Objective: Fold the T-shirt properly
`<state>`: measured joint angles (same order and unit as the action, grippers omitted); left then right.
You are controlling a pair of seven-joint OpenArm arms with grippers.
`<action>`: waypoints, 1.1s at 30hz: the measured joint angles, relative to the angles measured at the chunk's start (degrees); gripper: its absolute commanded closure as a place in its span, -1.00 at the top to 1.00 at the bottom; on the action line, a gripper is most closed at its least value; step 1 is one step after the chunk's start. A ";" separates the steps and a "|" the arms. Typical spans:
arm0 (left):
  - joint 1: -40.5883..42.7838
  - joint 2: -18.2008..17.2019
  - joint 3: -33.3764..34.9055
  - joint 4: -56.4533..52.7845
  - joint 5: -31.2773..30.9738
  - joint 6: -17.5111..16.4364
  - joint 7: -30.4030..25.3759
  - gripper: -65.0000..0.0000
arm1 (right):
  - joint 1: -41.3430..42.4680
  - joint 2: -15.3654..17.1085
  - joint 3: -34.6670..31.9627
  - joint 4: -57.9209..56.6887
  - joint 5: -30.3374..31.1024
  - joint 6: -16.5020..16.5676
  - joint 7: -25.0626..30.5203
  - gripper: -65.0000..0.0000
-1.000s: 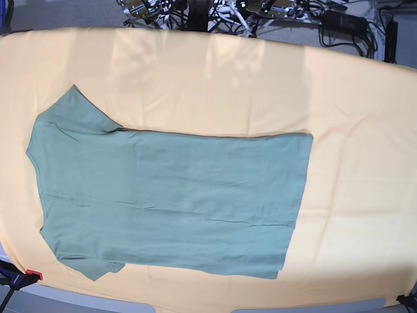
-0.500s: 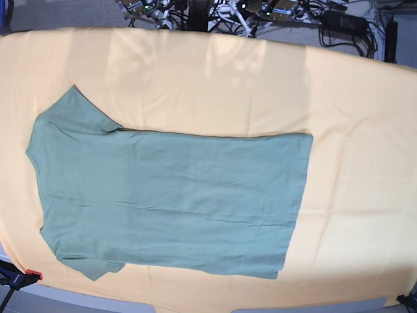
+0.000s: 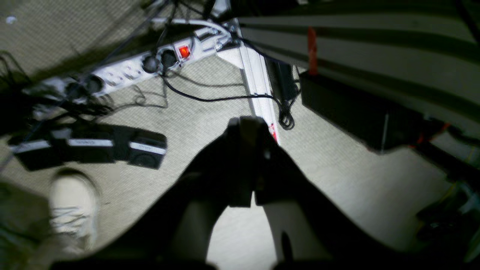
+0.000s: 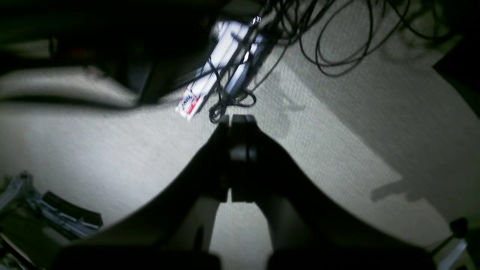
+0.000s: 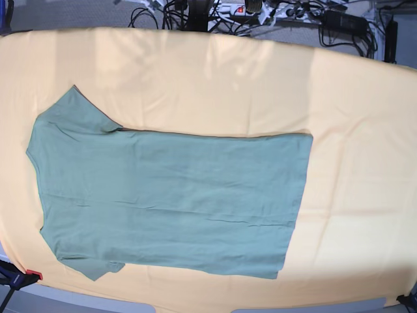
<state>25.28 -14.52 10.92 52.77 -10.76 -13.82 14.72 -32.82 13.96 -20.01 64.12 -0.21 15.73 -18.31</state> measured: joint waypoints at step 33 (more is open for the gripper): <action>45.64 -22.03 -25.70 77.24 -4.00 -4.66 13.44 -1.00 | -41.24 17.33 13.11 70.01 -9.92 -20.83 -14.97 -1.00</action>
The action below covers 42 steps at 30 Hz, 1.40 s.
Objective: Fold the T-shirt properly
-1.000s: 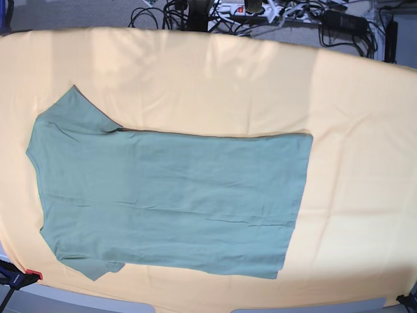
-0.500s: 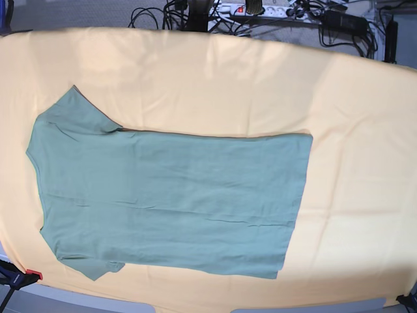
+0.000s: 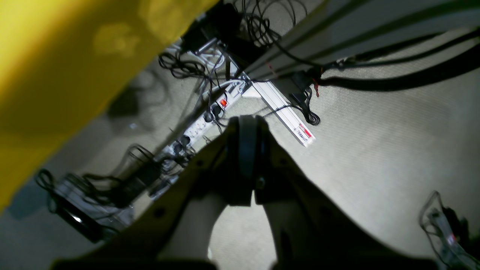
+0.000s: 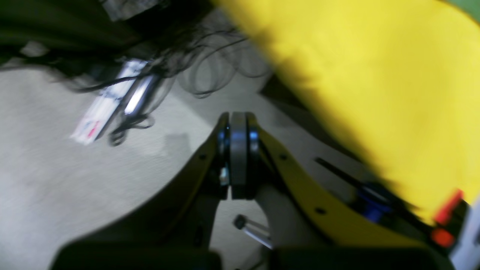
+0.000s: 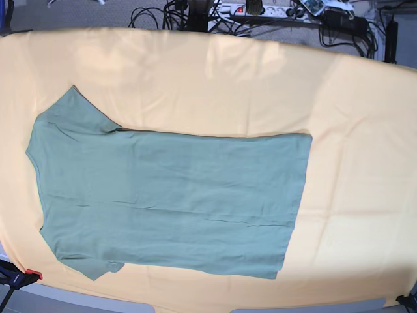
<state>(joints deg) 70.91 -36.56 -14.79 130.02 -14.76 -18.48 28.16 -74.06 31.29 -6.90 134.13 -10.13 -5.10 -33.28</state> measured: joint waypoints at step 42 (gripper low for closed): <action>-60.87 -31.04 24.63 -19.87 14.25 -10.38 -19.58 0.06 | 26.49 -0.48 24.79 -0.04 10.45 23.26 14.21 -0.21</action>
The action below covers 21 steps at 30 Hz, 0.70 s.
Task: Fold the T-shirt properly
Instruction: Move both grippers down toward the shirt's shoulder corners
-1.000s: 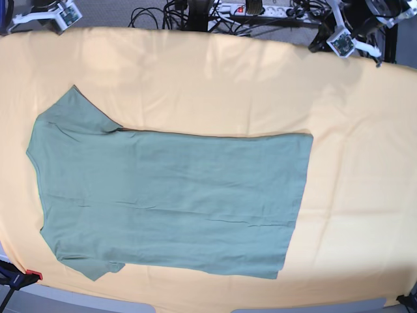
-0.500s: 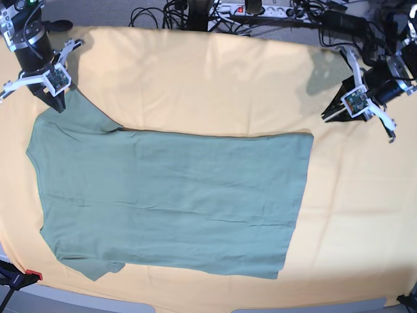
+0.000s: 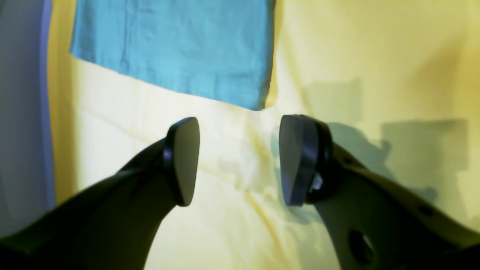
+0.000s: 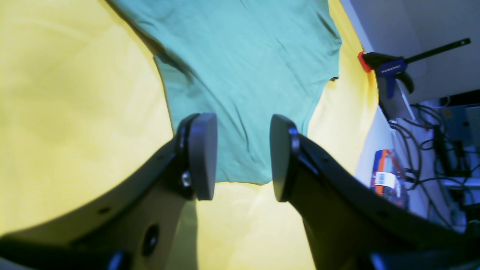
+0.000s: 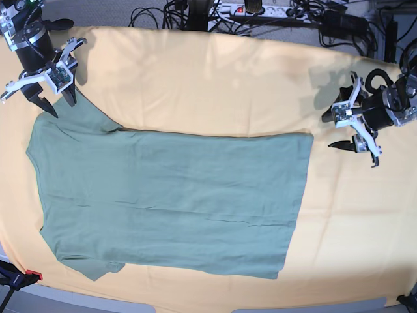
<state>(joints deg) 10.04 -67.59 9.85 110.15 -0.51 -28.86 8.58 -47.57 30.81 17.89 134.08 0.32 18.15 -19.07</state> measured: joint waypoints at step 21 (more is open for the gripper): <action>-31.04 8.13 37.33 -13.64 9.94 5.70 -2.54 0.05 | -0.02 -0.07 0.00 0.00 1.70 -0.11 -1.11 -0.21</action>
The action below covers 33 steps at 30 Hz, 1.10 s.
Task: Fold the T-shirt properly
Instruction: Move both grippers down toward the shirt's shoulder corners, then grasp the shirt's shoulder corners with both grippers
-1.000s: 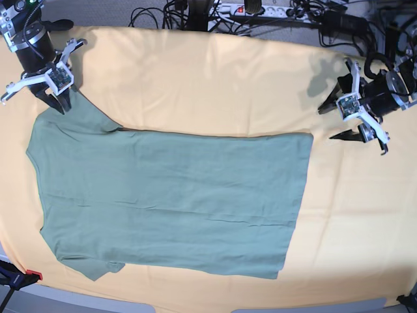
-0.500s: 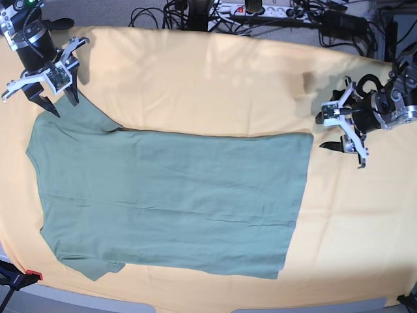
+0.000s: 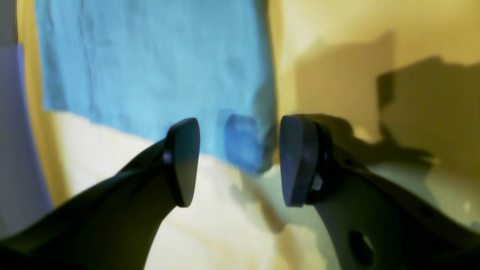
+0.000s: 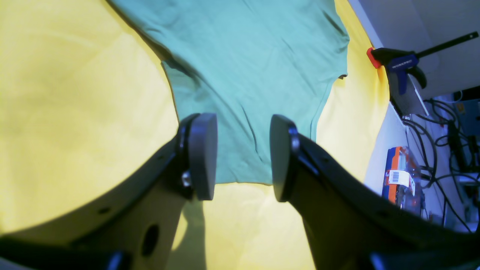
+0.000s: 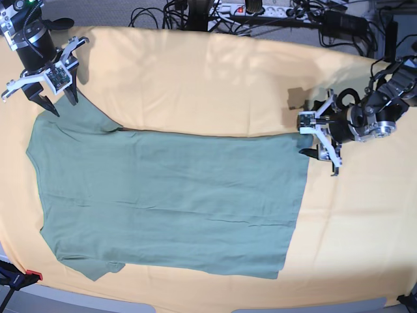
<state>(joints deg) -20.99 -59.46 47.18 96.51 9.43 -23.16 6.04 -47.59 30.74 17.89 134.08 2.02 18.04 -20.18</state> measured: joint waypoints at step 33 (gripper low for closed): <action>-4.24 5.33 0.39 -7.93 -5.16 -1.92 -0.48 -1.00 | 12.31 5.11 -0.11 -21.79 0.35 6.73 5.18 0.10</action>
<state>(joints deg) -25.23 -54.13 47.57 88.58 4.27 -25.08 5.56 -35.29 35.86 17.78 112.29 2.37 24.77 -15.00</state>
